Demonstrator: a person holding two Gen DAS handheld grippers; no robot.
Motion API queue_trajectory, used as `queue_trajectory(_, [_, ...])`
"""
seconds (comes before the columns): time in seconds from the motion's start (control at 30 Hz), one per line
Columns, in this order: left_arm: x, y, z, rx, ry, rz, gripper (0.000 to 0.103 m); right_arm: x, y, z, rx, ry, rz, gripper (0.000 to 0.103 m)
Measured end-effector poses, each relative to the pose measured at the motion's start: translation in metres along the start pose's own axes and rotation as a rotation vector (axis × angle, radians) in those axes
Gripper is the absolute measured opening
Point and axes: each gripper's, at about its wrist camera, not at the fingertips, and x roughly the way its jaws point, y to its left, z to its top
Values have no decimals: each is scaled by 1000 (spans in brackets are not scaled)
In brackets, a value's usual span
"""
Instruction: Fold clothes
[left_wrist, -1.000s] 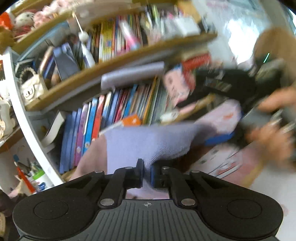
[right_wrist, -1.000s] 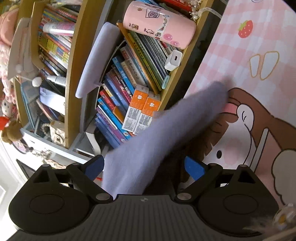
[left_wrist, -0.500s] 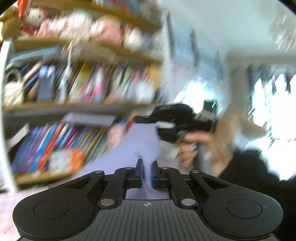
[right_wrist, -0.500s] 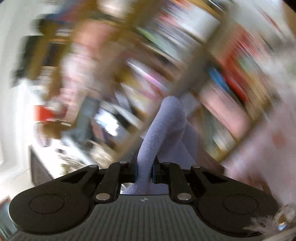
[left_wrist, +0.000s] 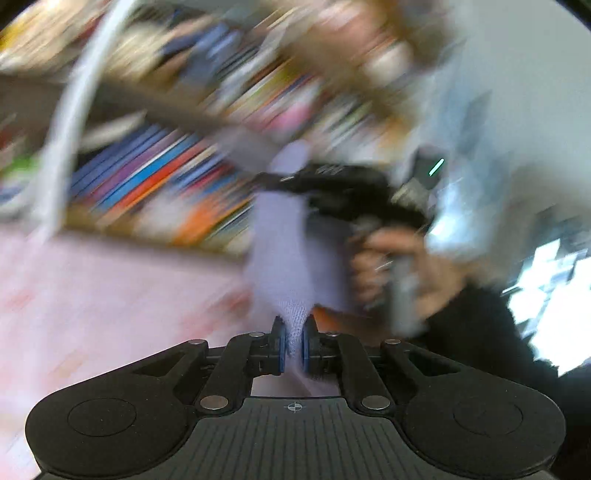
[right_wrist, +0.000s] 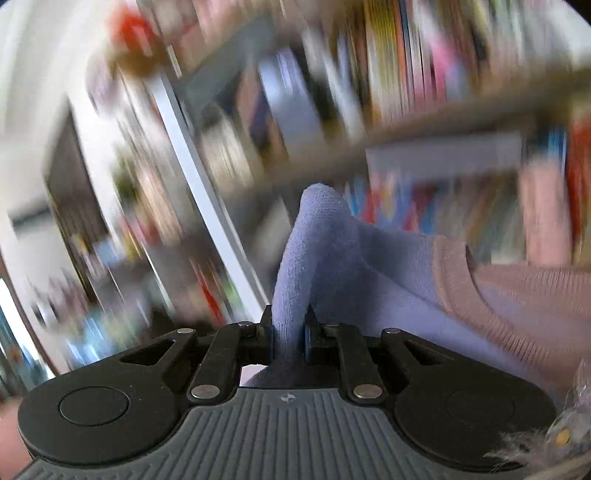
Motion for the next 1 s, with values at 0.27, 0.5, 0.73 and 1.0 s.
queue_trajectory(0.27, [-29,43,-1,11,-2,276,25,114,8,-73,-52,227,-10,16])
queue_trajectory(0.5, [-21,17,20,92,-42,255,34,100,30,-77,-147,204,-10,65])
queue_trajectory(0.73, [32,-28,34,275,14,124,35,-10,-23,-39,-90,51,-5,74])
queue_trajectory(1.0, [141,-111,32,635,140,-7,38,-69,-106,-29,-29,-39,-309,71])
